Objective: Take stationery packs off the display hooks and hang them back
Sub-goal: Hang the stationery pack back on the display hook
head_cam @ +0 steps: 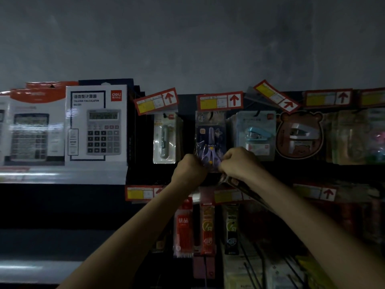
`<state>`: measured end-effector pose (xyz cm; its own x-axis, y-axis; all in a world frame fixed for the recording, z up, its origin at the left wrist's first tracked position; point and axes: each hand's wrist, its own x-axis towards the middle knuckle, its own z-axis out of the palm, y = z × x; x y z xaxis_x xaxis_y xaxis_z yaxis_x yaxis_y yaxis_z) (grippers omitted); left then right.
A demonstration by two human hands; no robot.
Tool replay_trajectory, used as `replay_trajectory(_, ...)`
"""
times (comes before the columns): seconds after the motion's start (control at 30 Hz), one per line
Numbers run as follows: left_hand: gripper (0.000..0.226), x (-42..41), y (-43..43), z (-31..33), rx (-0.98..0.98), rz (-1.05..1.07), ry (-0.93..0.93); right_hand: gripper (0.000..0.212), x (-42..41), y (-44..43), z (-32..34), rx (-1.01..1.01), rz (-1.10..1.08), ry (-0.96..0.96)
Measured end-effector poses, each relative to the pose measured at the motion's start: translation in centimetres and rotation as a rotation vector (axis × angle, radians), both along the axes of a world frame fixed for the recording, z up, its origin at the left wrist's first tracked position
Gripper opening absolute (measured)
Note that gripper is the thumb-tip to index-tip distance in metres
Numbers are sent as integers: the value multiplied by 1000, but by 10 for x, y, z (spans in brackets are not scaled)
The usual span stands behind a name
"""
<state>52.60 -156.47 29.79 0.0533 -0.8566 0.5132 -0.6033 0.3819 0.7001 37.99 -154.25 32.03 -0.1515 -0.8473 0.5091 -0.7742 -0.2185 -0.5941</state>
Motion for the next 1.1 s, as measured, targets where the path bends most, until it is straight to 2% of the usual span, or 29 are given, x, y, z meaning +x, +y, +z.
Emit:
replay_trajectory(0.33,21,4,1,3,30,-56,-82,18,-1,1,-1,39,42,31)
replay_trajectory(0.43,18,7,10,3,3,-87,-186,25,-3,5,-4,37,59,62)
replay_trajectory(0.6,32,13,29,1,-95,-72,-377,18,-7,16,-8,-40,72,72)
replay_trajectory(0.73,23,13,38,1,-236,-39,-490,15,-15,30,-9,-117,77,33)
replay_trajectory(0.93,61,-7,34,9,-448,165,-621,25,-30,48,-10,-186,68,-33)
replay_trajectory(1.1,69,-30,7,24,-565,308,-695,30,-37,49,-8,-206,68,-72)
